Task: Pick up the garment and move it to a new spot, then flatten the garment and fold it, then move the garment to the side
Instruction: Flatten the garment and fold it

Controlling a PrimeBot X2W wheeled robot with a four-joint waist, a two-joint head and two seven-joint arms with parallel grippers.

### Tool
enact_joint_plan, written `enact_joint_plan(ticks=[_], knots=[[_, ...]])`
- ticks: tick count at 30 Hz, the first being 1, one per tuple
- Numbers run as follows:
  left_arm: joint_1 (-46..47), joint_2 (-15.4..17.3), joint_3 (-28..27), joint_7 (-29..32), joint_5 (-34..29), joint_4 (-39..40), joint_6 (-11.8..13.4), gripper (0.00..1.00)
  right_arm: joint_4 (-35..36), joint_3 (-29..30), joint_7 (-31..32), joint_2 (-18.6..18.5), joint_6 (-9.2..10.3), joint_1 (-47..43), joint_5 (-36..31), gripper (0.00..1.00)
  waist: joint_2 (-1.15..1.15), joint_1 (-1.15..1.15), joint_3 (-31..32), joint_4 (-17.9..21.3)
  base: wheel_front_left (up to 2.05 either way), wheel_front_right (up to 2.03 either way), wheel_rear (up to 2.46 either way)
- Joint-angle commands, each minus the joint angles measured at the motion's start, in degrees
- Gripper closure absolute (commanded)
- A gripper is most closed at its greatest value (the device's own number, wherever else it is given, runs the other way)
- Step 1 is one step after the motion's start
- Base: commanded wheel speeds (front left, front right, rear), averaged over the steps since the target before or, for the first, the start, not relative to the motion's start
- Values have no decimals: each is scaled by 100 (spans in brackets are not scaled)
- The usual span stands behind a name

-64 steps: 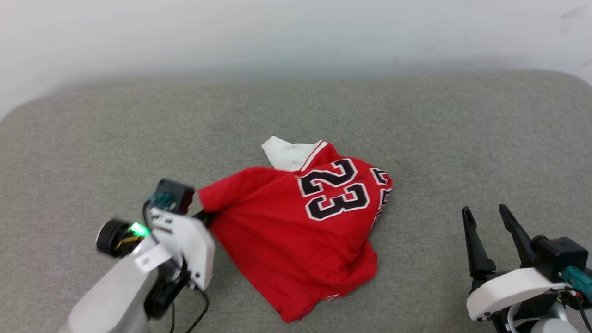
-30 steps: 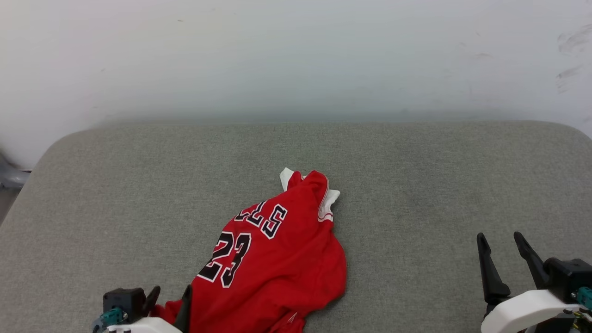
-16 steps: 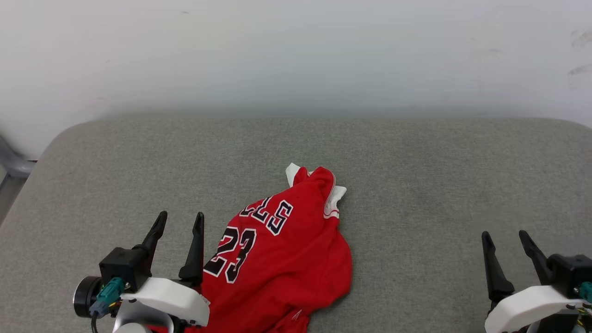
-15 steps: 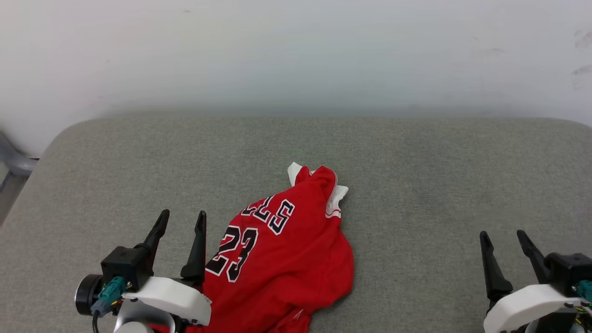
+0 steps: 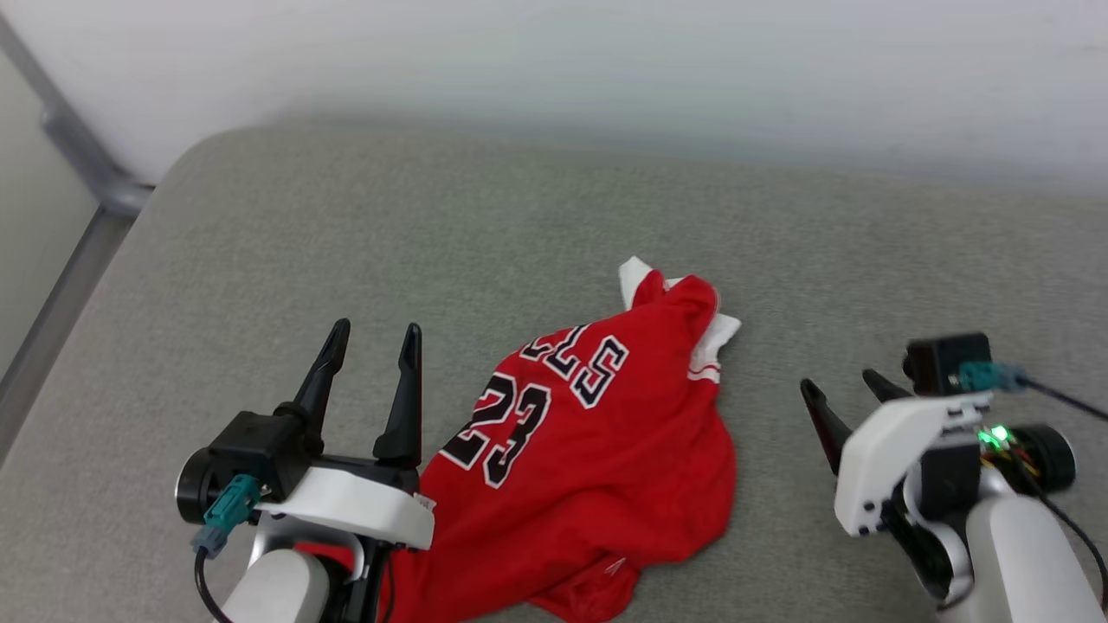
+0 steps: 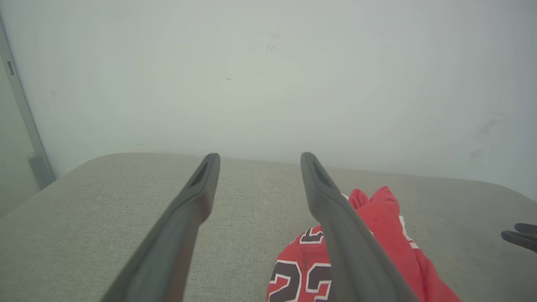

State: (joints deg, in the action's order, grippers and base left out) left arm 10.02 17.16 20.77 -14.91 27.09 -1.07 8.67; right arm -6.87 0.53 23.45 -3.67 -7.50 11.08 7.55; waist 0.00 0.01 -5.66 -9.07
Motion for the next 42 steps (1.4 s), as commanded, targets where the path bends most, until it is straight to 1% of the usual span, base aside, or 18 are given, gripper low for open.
enact_joint_plan(ticks=[1, 3, 6, 9, 15, 21, 22, 23, 24, 25, 31, 34, 37, 39, 40, 42], knots=[[108, -115, -77, -37, -105, -45, -103, 0, -90, -164, 256, -81, 2, 306, 105, 0, 0, -1, -259, -290, 0, 0, 0], [143, -248, -182, -38, -203, -89, -215, 0, -252, -388, 611, -167, 2, 547, 195, 0, 0, -1, -342, -393, 0, 0, 0], [180, -445, -331, -33, -326, -161, -378, 0, -481, -737, 921, -280, 2, 955, 306, 0, 0, -1, -444, -524, 0, 0, 0], [191, -610, -483, -33, -467, -204, -532, 0, -851, -1063, 1212, -395, 2, 1273, 410, 0, 0, -1, -523, -602, 0, 0, 0], [152, -911, -796, -32, -733, -282, -829, 0, -1844, -1613, 1395, -566, 2, 1805, 634, 0, 0, -1, -622, -666, 0, 0, 0], [179, -1138, -1021, -32, -939, -396, -1106, 0, -2943, -2005, 1734, -617, 2, 1877, 930, 0, 0, -1, -665, -693, 0, 0, 0], [168, -1167, -1045, -32, -963, -420, -1133, 0, -3048, -2045, 1746, -609, 2, 1880, 981, 39, 0, -1, -661, -691, 0, 0, 0], [159, -1189, -1084, -32, -989, -441, -1166, 0, -3118, -2078, 1718, -621, 2, 1909, 1021, 67, 0, -1, -658, -688, 0, 0, 0], [145, -1203, -1120, -32, -1015, -459, -1187, 0, -3135, -2080, 1630, -625, 2, 1969, 1072, 91, 0, -1, -645, -672, 0, 0, 0], [121, -1219, -1153, -32, -1039, -477, -1213, 0, -3124, -2089, 1539, -633, 2, 2054, 1097, 100, 0, -1, -628, -648, 0, 0, 0], [-4, -1293, -1286, -32, -1194, -600, -1331, 0, -2710, -2095, 834, -729, 4, 2590, 1111, 100, 0, -1, -432, -420, 0, 0, 0], [-46, -1309, -1330, -32, -1245, -645, -1380, 0, -2445, -2010, 542, -744, 3, 2641, 1034, 100, 0, -1, -310, -259, 0, 0, 0], [-104, -1314, -1359, -32, -1297, -691, -1419, 0, -2109, -1774, 306, -731, 4, 2568, 940, 100, 0, -1, -203, -84, 0, 0, 0], [-142, -1313, -1390, -31, -1322, -726, -1420, 0, -1910, -1533, 216, -671, 3, 2327, 898, 100, 0, -1, -126, 27, 0, 0, 0], [-142, -1313, -1390, -31, -1322, -726, -1420, 0, -1910, -1533, 216, -671, 3, 2327, 898, 100, 0, -1, -126, 27, 0, 0, 0], [-183, -1313, -1411, -27, -1339, -754, -1436, 0, -1655, -1226, 127, -646, 4, 2079, 798, 100, 0, -1, -51, 131, 0, 0, 0]])
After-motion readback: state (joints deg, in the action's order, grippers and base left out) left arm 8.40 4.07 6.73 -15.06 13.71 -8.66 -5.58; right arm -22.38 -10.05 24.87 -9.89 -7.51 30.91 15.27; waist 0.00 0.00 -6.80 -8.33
